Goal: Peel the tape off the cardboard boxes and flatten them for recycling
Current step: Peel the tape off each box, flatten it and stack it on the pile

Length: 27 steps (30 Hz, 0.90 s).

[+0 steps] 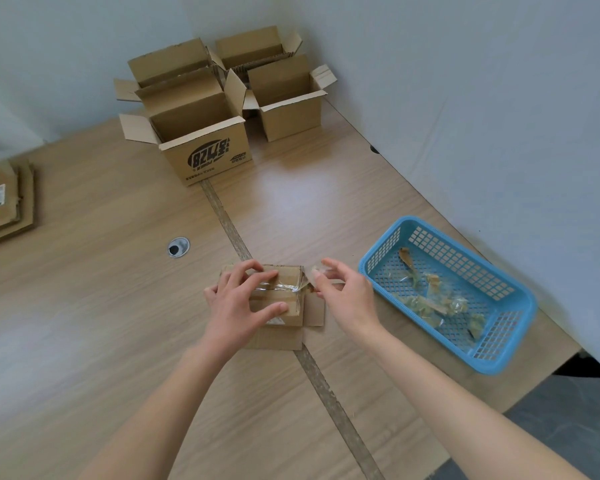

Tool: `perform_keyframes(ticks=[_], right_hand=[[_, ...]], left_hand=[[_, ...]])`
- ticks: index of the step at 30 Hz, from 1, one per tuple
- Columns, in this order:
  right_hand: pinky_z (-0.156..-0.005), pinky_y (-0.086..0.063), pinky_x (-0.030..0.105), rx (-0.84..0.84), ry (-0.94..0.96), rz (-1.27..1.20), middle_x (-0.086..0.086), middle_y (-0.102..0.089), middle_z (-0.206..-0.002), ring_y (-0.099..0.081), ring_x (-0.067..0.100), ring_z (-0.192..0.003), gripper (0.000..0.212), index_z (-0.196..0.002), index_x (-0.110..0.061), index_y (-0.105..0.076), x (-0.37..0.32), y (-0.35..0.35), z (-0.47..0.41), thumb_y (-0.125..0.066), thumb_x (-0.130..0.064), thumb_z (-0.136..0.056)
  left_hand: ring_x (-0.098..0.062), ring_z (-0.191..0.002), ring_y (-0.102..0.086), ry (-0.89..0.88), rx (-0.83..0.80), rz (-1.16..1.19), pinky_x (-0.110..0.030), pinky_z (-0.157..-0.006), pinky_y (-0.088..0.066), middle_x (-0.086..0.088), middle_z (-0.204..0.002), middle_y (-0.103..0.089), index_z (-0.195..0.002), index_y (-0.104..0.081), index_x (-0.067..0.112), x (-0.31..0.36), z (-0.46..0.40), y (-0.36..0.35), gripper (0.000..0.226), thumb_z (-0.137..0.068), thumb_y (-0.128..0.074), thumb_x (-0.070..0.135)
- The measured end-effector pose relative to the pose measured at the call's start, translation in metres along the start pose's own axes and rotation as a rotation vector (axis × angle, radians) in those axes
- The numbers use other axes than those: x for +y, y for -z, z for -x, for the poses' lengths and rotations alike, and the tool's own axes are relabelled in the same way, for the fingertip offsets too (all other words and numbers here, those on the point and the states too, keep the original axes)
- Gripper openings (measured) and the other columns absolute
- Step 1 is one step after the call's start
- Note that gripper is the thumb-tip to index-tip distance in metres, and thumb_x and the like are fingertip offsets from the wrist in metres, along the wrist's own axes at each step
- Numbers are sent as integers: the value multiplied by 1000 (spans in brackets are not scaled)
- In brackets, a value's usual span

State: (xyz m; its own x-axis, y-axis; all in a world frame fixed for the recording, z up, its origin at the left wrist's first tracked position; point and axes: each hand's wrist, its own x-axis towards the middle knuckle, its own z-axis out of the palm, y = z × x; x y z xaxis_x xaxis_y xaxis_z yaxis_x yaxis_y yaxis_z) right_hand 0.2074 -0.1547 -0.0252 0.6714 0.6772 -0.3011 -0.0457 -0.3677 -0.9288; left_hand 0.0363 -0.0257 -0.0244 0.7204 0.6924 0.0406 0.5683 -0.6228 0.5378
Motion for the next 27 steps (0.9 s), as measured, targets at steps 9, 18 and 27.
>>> perform_keyframes(ticks=[9,18,27], right_hand=[[-77,-57,26,63,416,384,-9,-77,-87,-69,3,-80,7,-91,-21,-81,-13,-18,7,-80,-18,-85],[-89,-53,16,-8,257,272,-16,-73,-97,-67,-5,-92,29,-104,-25,-75,-9,2,-15,-68,-1,-91],[-79,-54,28,-124,640,517,-7,-71,-96,-67,11,-87,17,-98,-15,-76,-24,-10,5,-71,-3,-87]], left_hand=[[-10,-118,-43,7,-23,-79,-41,-88,-29,21,-135,-42,-127,-62,48,1,-1,0,63,-72,-63,80],[-16,-116,-44,-47,-173,-404,-37,-89,-33,10,-126,-47,-148,-40,47,12,-4,9,106,-59,-40,103],[-27,-90,-62,202,-140,-309,-34,-66,-38,-2,-113,-47,-154,-33,34,53,7,-14,87,-80,-53,75]])
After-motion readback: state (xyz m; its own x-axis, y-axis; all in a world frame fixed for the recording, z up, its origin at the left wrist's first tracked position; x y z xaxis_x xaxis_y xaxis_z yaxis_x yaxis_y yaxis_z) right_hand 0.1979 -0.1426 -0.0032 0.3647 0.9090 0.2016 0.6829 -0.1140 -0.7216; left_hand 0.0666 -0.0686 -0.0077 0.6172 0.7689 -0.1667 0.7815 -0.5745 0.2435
